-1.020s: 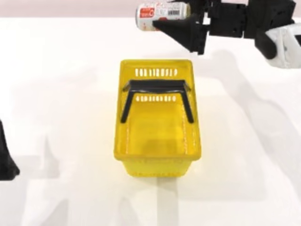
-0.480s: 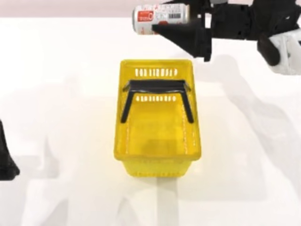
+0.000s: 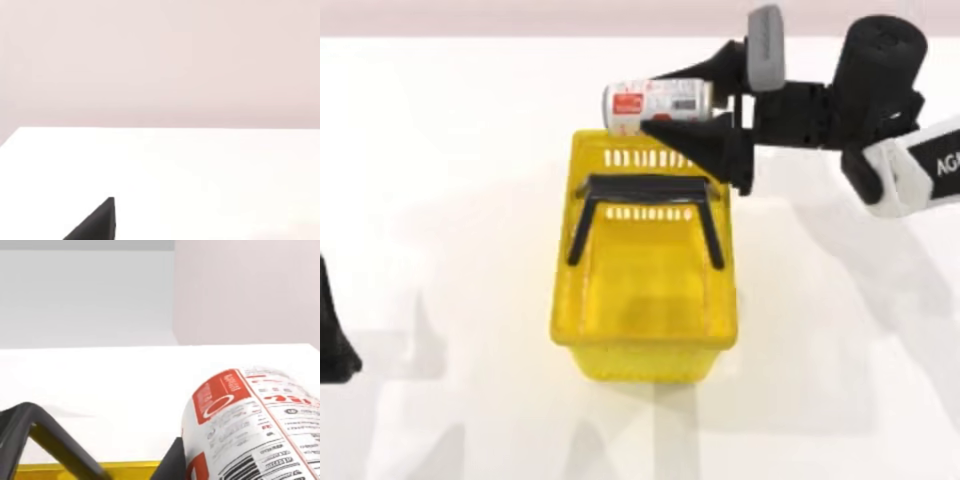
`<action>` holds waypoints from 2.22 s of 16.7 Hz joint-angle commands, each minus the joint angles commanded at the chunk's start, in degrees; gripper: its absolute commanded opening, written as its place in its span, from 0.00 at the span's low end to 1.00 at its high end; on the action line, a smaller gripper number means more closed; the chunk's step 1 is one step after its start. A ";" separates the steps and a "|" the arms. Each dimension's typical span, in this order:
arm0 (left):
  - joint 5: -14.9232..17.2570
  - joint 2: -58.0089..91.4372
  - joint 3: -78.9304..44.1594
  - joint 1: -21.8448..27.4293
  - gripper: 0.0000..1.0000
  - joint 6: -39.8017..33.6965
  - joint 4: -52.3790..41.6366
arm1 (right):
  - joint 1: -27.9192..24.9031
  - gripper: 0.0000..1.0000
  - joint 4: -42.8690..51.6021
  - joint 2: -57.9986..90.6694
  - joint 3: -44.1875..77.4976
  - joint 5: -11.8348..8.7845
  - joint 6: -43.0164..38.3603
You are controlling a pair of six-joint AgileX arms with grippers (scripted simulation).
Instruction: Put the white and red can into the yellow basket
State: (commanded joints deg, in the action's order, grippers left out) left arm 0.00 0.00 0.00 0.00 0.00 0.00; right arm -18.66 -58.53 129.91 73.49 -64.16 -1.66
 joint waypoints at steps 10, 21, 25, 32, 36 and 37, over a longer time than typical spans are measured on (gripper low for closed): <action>0.00 0.00 0.00 0.00 1.00 0.00 0.00 | -0.16 0.30 -3.12 2.63 -1.30 0.09 0.01; 0.00 0.00 0.00 0.00 1.00 0.00 0.00 | -0.16 1.00 -3.12 2.63 -1.30 0.09 0.01; 0.00 0.00 0.00 0.00 1.00 0.00 0.00 | -0.16 1.00 -3.12 2.63 -1.30 0.09 0.01; 0.21 3.14 -2.51 1.10 1.00 1.56 -2.70 | 0.42 1.00 -1.15 -1.05 -3.44 1.81 0.46; 0.63 14.00 -12.05 4.72 1.00 7.00 -11.85 | 2.08 1.00 4.50 -11.84 -11.11 7.21 1.19; 0.75 17.62 -15.45 5.94 1.00 8.85 -14.81 | 2.72 1.00 6.44 -15.60 -13.66 9.13 1.36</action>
State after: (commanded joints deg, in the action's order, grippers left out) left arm 0.75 17.62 -15.45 5.94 8.85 -14.81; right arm -15.94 -52.08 114.32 59.84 -55.02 -0.30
